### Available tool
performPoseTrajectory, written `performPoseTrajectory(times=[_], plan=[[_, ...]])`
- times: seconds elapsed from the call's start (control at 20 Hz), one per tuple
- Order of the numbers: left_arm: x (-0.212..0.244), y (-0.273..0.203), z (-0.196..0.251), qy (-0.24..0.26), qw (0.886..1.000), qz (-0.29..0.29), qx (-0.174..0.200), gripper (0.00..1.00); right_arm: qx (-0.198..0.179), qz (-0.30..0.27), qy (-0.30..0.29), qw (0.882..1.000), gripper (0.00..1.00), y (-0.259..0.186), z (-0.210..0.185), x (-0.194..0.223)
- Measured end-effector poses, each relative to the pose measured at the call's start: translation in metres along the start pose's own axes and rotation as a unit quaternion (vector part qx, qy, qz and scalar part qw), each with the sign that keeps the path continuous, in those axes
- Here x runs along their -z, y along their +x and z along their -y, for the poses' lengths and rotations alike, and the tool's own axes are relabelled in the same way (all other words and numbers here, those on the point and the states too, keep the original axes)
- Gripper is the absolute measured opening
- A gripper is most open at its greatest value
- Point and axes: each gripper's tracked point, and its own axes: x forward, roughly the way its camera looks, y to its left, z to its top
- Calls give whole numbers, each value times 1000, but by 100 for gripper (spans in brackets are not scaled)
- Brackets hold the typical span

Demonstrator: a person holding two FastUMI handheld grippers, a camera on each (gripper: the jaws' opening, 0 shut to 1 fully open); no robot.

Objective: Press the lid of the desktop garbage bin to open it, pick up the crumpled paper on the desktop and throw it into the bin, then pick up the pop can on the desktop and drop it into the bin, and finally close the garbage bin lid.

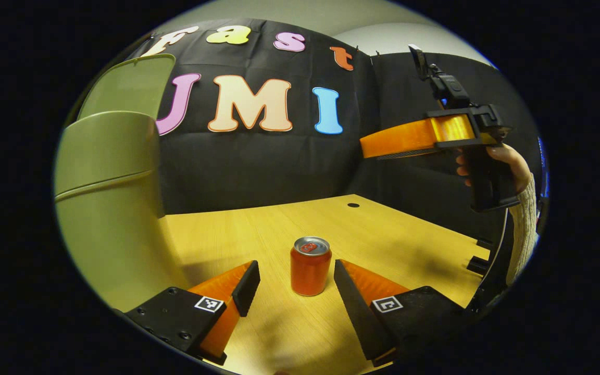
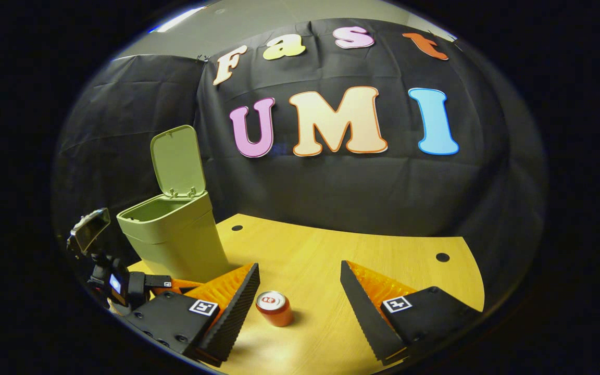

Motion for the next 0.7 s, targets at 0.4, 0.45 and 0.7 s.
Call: performPoseTrajectory(times=[0.4, 0.45, 0.7], plan=[[17, 49, 6, 13, 999, -34, 19, 88, 47, 20, 22, 998, 99, -26, 61, 18], [20, 54, 6, 13, 999, -38, 20, 88, 54, 22, 24, 998, 99, -29, 68, 21], [36, 75, 2, 21, 998, -58, 17, 88, 66, 21, 33, 997, 98, -36, 86, 34]])
